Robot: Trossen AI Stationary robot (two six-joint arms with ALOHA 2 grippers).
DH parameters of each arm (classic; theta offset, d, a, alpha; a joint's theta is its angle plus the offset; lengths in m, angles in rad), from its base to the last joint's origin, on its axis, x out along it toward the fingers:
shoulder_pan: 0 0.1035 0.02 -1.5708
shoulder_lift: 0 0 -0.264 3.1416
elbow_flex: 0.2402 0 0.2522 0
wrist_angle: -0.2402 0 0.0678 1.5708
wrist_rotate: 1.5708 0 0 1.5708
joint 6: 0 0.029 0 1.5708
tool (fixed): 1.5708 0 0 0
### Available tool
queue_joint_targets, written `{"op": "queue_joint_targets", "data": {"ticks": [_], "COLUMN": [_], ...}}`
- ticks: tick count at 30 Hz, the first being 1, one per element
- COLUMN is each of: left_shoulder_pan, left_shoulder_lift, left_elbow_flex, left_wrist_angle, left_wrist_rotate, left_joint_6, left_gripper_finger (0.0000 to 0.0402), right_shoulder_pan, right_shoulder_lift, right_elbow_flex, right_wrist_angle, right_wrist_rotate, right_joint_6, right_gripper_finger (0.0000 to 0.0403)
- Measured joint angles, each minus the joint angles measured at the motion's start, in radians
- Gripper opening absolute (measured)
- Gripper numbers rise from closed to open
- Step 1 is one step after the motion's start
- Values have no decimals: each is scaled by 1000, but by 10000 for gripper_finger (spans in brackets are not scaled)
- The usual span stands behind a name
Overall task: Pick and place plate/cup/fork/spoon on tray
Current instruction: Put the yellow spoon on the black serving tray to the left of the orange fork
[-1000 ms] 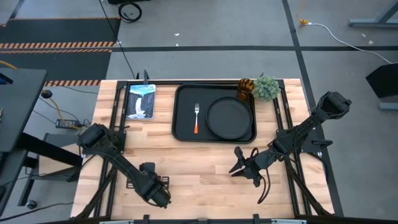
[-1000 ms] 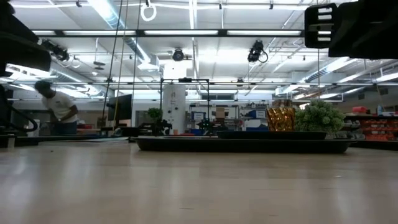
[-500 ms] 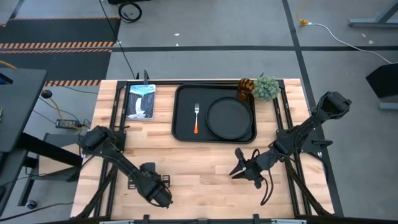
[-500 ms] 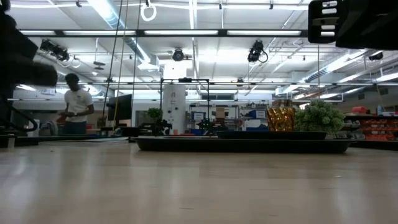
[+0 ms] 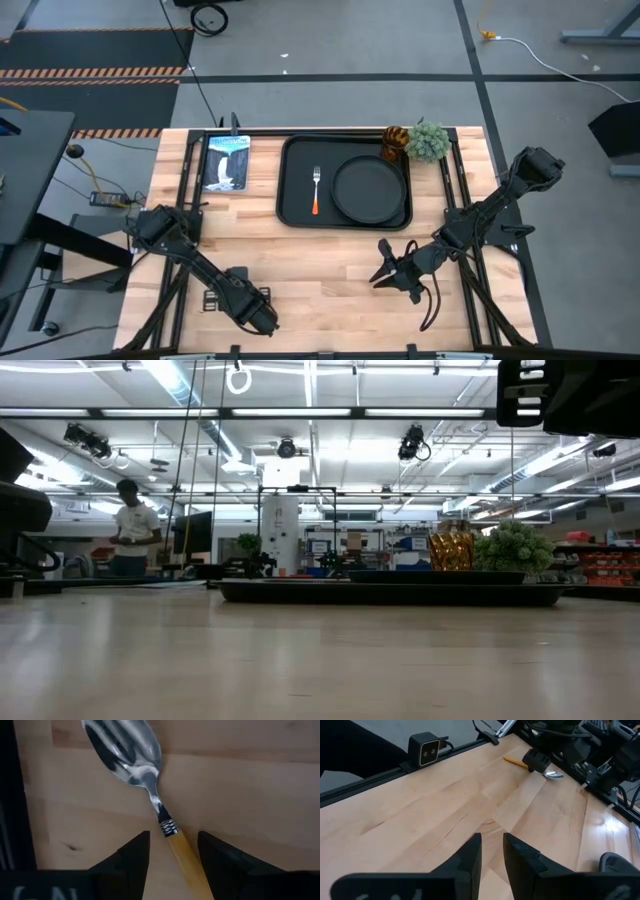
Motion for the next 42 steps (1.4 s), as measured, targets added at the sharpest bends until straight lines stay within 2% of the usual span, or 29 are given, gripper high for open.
{"op": "queue_joint_targets", "data": {"ticks": [8, 22, 30, 37, 42], "left_shoulder_pan": [-5, -7, -41, -75, -78], "left_shoulder_lift": [0, -3, -4, -4, -4], "left_elbow_flex": [0, 0, 3, 3, 3], "left_wrist_angle": [39, 149, 181, 181, 177], "left_wrist_rotate": [4, -24, -75, -175, -193], "left_joint_6": [0, 21, 84, 83, 82], "left_gripper_finger": [170, 114, 89, 62, 60], "right_shoulder_pan": [0, 20, 21, 21, 21], "right_shoulder_lift": [0, 0, 0, 0, 0], "right_elbow_flex": [0, 0, 0, 0, 0], "right_wrist_angle": [0, -1, -1, -1, 0], "right_wrist_rotate": [0, 0, 0, 0, 0], "right_joint_6": [0, -1, -3, -10, -11], "right_gripper_finger": [86, 86, 86, 86, 86]}}
